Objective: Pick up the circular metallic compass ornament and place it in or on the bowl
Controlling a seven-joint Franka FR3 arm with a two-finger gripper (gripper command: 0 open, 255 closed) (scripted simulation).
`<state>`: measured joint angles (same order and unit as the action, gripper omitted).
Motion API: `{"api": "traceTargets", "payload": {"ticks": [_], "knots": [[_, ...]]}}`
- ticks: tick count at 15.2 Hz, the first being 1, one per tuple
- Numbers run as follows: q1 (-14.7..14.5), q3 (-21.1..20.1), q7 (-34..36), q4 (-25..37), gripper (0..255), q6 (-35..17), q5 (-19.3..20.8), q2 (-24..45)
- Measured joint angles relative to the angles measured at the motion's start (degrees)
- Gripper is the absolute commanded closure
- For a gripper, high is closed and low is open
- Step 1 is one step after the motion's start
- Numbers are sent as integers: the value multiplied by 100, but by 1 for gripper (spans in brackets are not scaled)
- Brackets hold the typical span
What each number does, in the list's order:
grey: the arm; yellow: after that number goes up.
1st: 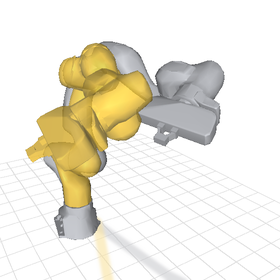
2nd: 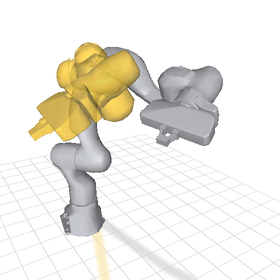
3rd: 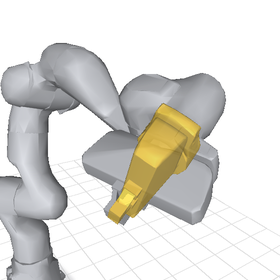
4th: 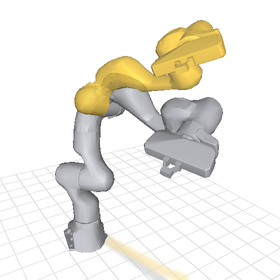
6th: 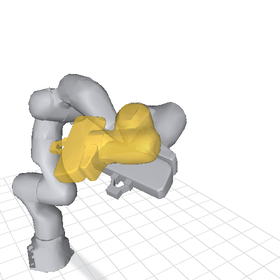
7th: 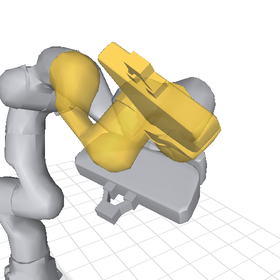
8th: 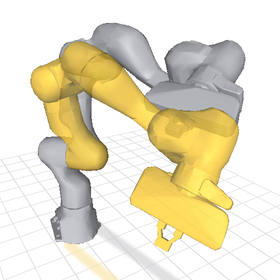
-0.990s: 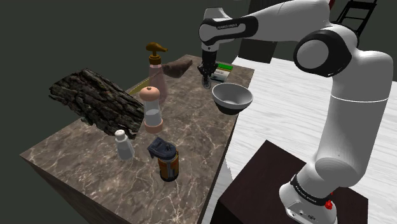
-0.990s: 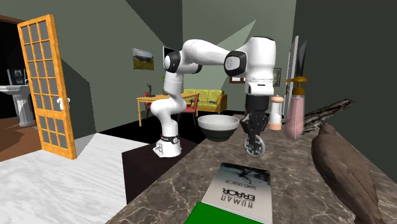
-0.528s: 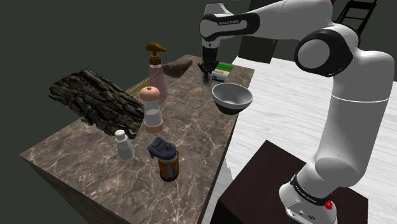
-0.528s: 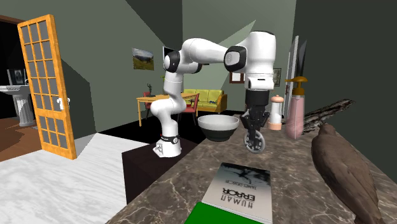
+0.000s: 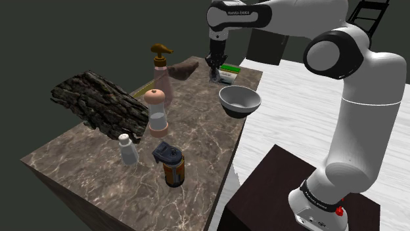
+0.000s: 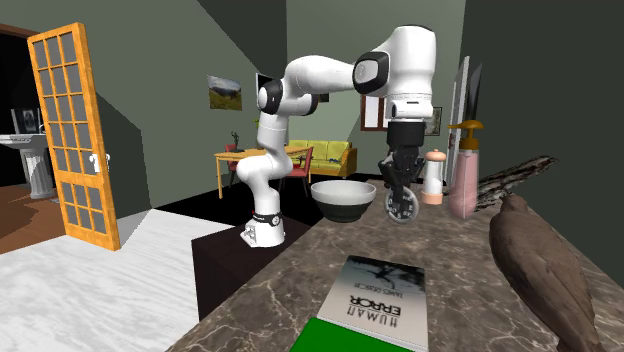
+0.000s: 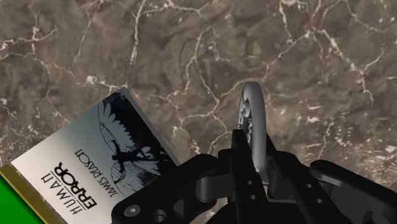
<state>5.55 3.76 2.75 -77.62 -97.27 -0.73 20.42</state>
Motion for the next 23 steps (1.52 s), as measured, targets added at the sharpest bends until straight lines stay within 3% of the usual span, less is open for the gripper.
{"api": "traceTargets", "payload": {"ticks": [13,20,23], "knots": [[31,3,-11,1440,255,1155,-18,286],[67,1,-14,2723,255,1982,-46,739],[-8,1,27,1644,255,1668,0,-17]]}}
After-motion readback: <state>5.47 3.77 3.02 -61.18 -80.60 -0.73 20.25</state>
